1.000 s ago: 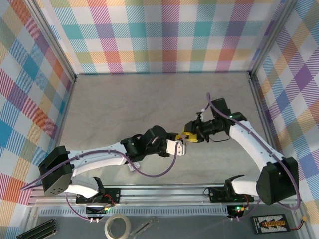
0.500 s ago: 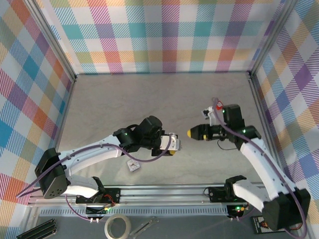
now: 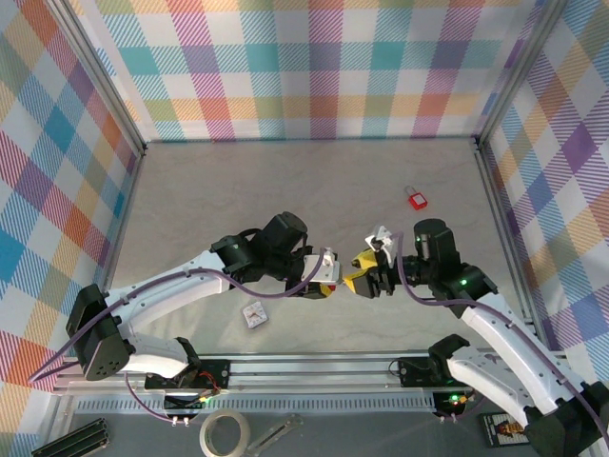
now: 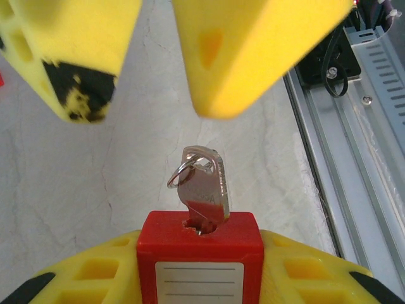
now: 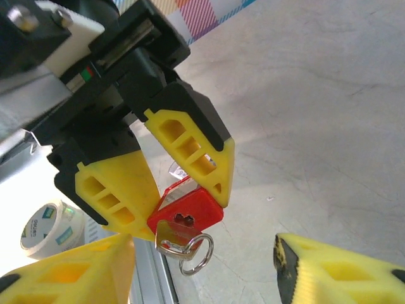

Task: Unlock with the key

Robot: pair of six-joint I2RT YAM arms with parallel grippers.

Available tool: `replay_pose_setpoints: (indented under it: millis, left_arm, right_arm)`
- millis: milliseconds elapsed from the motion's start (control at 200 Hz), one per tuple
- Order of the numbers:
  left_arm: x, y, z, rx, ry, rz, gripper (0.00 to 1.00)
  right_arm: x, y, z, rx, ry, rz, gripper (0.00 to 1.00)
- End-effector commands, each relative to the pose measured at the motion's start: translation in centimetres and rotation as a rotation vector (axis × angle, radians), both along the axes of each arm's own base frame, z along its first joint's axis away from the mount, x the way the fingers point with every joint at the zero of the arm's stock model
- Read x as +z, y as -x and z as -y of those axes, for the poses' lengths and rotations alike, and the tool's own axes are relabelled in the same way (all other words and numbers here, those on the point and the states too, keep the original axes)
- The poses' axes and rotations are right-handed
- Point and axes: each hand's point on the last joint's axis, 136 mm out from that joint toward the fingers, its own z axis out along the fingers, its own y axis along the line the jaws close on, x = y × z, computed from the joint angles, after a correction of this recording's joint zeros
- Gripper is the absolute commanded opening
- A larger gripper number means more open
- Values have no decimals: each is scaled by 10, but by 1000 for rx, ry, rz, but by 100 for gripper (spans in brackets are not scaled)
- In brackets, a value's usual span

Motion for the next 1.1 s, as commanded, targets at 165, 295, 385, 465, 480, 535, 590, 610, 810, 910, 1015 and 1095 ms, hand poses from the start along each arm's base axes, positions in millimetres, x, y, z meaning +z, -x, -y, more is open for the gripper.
replay_pose_setpoints:
  millis: [165, 295, 385, 465, 480, 535, 590, 610, 810, 910, 1015, 1095]
  left_arm:
    - [15, 5, 2, -38, 32, -6, 0]
    - [15, 6, 2, -39, 30, -8, 0]
    - [15, 6, 2, -40, 29, -11, 0]
    - [13, 6, 2, -40, 26, -13, 0]
    - [13, 6, 1, -39, 25, -13, 0]
    - [13, 6, 2, -41, 23, -15, 0]
    - [13, 6, 1, -40, 24, -15, 0]
    - [13, 6, 2, -41, 23, -16, 0]
    - [10, 7, 2, -44, 14, -30, 0]
    - [10, 7, 3, -44, 15, -31, 0]
    - [10, 7, 3, -45, 16, -35, 0]
    - [9, 6, 4, -43, 13, -37, 0]
  right_arm:
    - [-4, 7, -17, 85, 17, 98, 48]
    - [-8, 12, -23, 121, 26, 90, 45]
    - [-9, 15, -25, 135, 31, 93, 44]
    - [-12, 15, -27, 139, 39, 94, 41]
    - [-12, 15, -27, 140, 40, 93, 41]
    - [-13, 15, -28, 143, 40, 94, 40]
    - [-13, 17, -29, 155, 36, 93, 40]
    - [-14, 18, -30, 161, 34, 92, 40]
    - [-15, 20, -34, 183, 32, 84, 29]
    - [-16, 23, -35, 197, 33, 79, 23]
    - [-16, 21, -35, 192, 38, 80, 17]
    - [-13, 20, -36, 185, 36, 76, 9]
